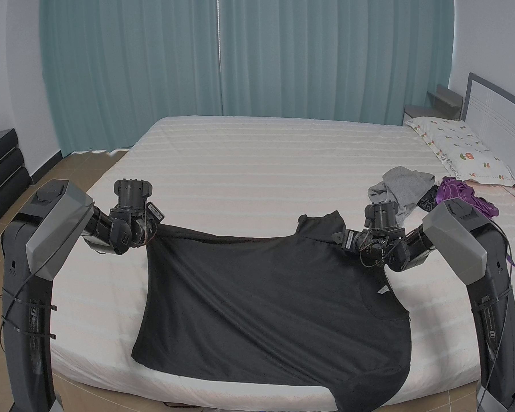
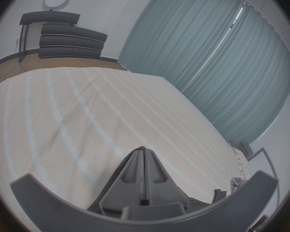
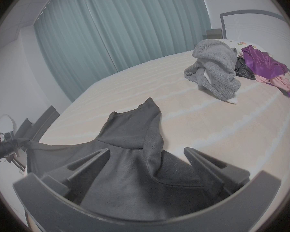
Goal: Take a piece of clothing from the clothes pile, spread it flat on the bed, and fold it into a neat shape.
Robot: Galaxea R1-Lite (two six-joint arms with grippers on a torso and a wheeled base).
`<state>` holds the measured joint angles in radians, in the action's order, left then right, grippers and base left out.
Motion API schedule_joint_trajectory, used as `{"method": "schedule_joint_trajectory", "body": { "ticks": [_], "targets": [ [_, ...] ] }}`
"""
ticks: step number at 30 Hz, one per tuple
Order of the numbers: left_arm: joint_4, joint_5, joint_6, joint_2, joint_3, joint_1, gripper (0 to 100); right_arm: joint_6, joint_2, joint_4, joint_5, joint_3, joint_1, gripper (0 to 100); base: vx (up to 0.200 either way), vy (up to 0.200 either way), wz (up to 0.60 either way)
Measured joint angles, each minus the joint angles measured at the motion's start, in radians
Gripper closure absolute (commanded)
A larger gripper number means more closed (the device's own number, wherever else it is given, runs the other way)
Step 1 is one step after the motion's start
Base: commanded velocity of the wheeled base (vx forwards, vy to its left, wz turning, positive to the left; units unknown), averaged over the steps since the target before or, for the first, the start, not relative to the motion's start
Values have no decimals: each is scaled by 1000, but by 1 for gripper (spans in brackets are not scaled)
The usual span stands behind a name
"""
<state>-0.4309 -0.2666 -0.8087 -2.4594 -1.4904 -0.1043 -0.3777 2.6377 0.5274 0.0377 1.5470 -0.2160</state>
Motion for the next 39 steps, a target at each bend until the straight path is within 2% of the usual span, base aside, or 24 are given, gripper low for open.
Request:
{"method": "schedule_joint_trajectory", "body": {
  "ticks": [8, 15, 21, 29, 39],
  "targets": [
    [0, -4, -1, -15, 0, -12, 100, 34, 61, -121, 77, 118, -6, 100, 0, 0, 0],
    [0, -6, 1, -23, 0, -13, 100, 12, 91, -130, 132, 210, 16, 100, 0, 0, 0],
    [1, -7, 5, -44, -34, -10, 100, -26, 104, -120, 163, 311, 58, 100, 0, 0, 0],
    [21, -6, 9, -103, -176, -4, 100, -51, 131, -77, 185, 419, 125, 100, 0, 0, 0],
    [45, -2, 9, -173, -272, -6, 100, -49, 161, 19, 186, 452, 142, 100, 0, 0, 0]
  ]
}}
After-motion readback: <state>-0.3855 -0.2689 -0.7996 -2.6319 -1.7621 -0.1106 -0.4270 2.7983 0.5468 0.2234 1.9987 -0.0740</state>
